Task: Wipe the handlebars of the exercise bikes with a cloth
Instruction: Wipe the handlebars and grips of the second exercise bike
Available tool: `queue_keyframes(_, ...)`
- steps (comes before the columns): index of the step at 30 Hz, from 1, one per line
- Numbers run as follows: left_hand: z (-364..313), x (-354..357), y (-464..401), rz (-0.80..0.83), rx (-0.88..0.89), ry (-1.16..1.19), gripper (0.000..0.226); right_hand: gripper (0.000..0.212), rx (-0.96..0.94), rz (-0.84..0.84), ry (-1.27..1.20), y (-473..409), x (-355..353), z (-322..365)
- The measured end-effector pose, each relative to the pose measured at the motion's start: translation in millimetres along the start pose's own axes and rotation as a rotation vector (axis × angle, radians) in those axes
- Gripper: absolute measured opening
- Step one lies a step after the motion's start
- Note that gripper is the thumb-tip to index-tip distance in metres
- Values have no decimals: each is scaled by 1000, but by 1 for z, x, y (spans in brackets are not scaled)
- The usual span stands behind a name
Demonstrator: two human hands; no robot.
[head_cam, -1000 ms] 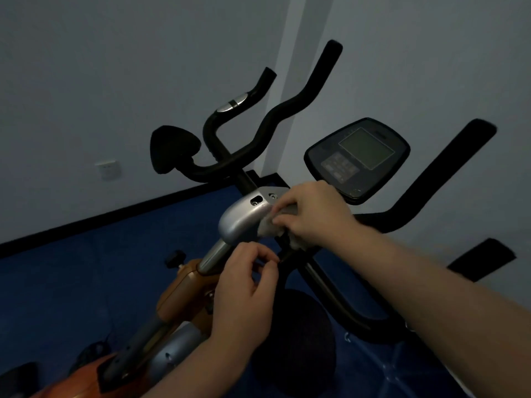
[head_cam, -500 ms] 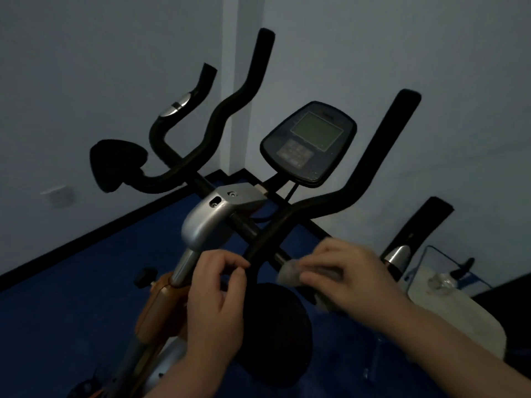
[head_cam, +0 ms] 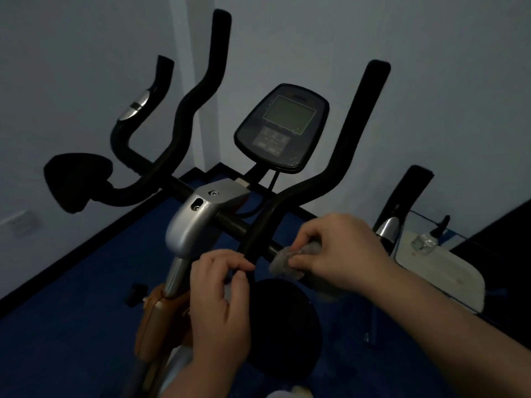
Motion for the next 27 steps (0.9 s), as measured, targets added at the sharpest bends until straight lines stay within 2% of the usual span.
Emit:
queue_keyframes(4, -1, 0, -4, 53, 92, -29, 18, 9, 71, -73, -169, -8, 16, 8)
queue_keyframes(7, -5, 4, -10, 125, 234, -81, 18, 9, 80, -158, -237, 4, 20, 5)
queue_keyframes(11, -6, 4, -8, 198, 406, -188, 21, 10, -24, -207, -204, 28, 13, -5)
queue_keyframes(15, -9, 4, -2, 239, 531, -313, 20, 8, -257, -297, -73, 55, 11, -16)
queue_keyframes(19, -25, 7, 6, 252, 538, -390, 20, 8, -443, -434, 12, 72, -1, -50)
queue_keyframes(23, -50, 27, 27, 282, 476, -312, 21, 10, -552, -446, 3, 58, -19, -78)
queue_keyframes(27, -63, 48, 40, 300, 421, -249, 20, 10, -415, -591, -1, 21, -55, -106)
Point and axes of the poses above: each hand's wrist, its own y-axis away from the middle knuckle, its own x-axis out of the palm, z = x × y, the point moved 2 cm from there along -y, towards the middle knuckle, and after that the axes turned 15 degrees about -z, right-handed, at the moved point
